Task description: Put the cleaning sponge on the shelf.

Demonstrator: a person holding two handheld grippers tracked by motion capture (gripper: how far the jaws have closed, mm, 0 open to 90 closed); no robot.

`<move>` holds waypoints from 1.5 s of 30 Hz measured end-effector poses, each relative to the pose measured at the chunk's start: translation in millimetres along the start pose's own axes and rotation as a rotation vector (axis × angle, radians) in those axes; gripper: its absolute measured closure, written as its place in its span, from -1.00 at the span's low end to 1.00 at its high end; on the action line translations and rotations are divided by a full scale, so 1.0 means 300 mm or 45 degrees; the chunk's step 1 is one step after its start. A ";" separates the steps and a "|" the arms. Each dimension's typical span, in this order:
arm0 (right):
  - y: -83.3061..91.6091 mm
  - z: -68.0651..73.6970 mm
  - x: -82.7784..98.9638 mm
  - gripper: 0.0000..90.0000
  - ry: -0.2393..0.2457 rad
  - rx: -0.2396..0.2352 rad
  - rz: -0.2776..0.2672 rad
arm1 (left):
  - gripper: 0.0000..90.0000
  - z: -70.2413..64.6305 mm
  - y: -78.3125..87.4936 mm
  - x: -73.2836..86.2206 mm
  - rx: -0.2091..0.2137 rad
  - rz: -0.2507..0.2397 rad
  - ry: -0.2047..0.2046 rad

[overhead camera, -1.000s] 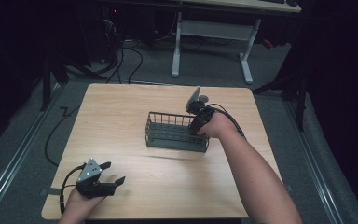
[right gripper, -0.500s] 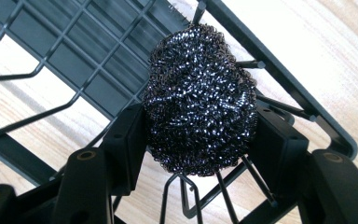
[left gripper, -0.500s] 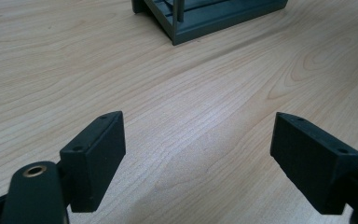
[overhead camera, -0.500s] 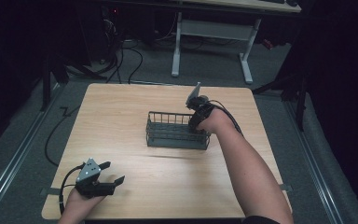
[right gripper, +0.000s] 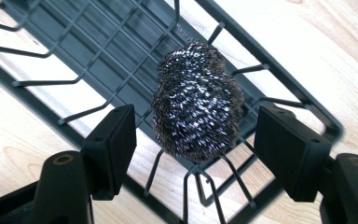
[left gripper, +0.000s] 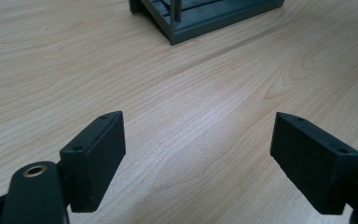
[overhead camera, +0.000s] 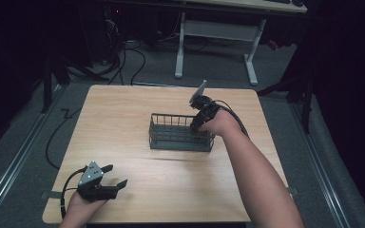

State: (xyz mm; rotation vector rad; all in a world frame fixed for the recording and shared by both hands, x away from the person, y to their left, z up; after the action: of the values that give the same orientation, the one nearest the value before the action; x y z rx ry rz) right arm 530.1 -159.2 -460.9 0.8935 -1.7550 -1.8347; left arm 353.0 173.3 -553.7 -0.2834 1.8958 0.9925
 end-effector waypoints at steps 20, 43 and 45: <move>0.118 0.058 0.092 -0.21 0.045 0.072 -0.084 | -0.59 -0.002 -0.003 -0.001 -0.006 0.004 -0.012; 0.055 0.124 0.339 -0.26 0.006 0.131 -0.330 | -0.59 -0.007 -0.011 0.005 -0.015 0.022 -0.019; 0.039 0.133 0.372 -0.27 0.004 0.124 -0.365 | -0.59 -0.007 -0.013 0.006 -0.017 0.025 -0.017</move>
State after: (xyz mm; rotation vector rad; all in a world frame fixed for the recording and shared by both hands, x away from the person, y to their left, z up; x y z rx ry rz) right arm 423.1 -211.2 -466.5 1.2414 -1.8035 -1.9311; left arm 353.0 169.7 -556.6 -0.2656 1.8836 1.0179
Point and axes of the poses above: each handheld gripper's, and its own axes: y roughly backward along the jaws, x roughly out of its underside, z roughly to its left, the point moved 6 cm from there along -y, roughly forward along the jaws, and after that the axes turned 10 degrees about y, right-handed, at the moved point
